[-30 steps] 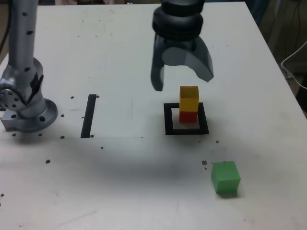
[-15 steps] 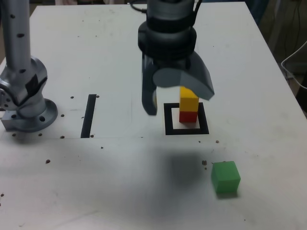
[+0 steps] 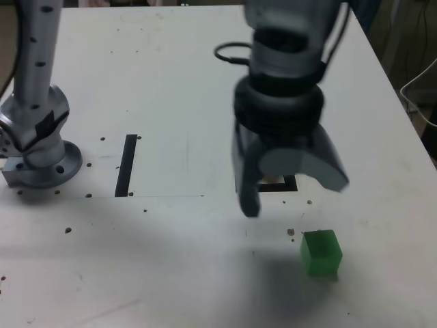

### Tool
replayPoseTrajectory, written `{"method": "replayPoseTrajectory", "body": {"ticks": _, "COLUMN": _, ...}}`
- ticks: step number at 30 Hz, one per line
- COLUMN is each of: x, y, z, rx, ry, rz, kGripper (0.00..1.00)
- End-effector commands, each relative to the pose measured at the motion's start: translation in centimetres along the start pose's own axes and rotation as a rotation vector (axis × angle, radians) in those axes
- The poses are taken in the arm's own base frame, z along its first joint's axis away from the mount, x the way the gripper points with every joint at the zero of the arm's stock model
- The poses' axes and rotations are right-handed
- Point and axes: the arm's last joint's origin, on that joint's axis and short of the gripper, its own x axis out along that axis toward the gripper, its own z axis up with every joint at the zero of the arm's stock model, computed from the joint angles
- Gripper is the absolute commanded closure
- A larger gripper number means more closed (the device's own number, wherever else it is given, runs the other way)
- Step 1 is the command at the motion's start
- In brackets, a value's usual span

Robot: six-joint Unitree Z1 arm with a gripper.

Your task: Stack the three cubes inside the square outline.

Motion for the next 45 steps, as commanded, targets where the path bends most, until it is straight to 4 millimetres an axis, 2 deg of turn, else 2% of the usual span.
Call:
{"method": "replayPoseTrajectory", "body": {"ticks": 1, "x": 0.7, "y": -0.7, "z": 0.8, "rx": -0.001, "ry": 0.008, "rz": -0.006, "kGripper": 0.01}}
{"method": "replayPoseTrajectory", "body": {"ticks": 14, "x": 5.6, "y": -2.7, "z": 4.6, "rx": -0.019, "ry": 0.027, "rz": 0.01, "kGripper": 0.02}}
{"method": "replayPoseTrajectory", "body": {"ticks": 24, "x": 7.2, "y": -3.2, "z": 6.1, "rx": -0.03, "ry": 0.044, "rz": 0.001, "kGripper": 0.15}}
{"method": "replayPoseTrajectory", "body": {"ticks": 30, "x": 8.4, "y": -2.8, "z": 6.7, "rx": -0.049, "ry": 0.084, "rz": -0.013, "kGripper": 0.31}}
{"method": "replayPoseTrajectory", "body": {"ticks": 36, "x": 8.3, "y": -2.7, "z": 6.8, "rx": -0.051, "ry": 0.073, "rz": -0.008, "kGripper": 0.44}}
{"method": "replayPoseTrajectory", "body": {"ticks": 42, "x": 7.7, "y": -2.9, "z": 7.1, "rx": -0.048, "ry": 0.004, "rz": 0.0, "kGripper": 0.83}}
{"method": "replayPoseTrajectory", "body": {"ticks": 45, "x": 7.3, "y": -2.8, "z": 7.1, "rx": -0.053, "ry": -0.022, "rz": 0.015, "kGripper": 0.92}}
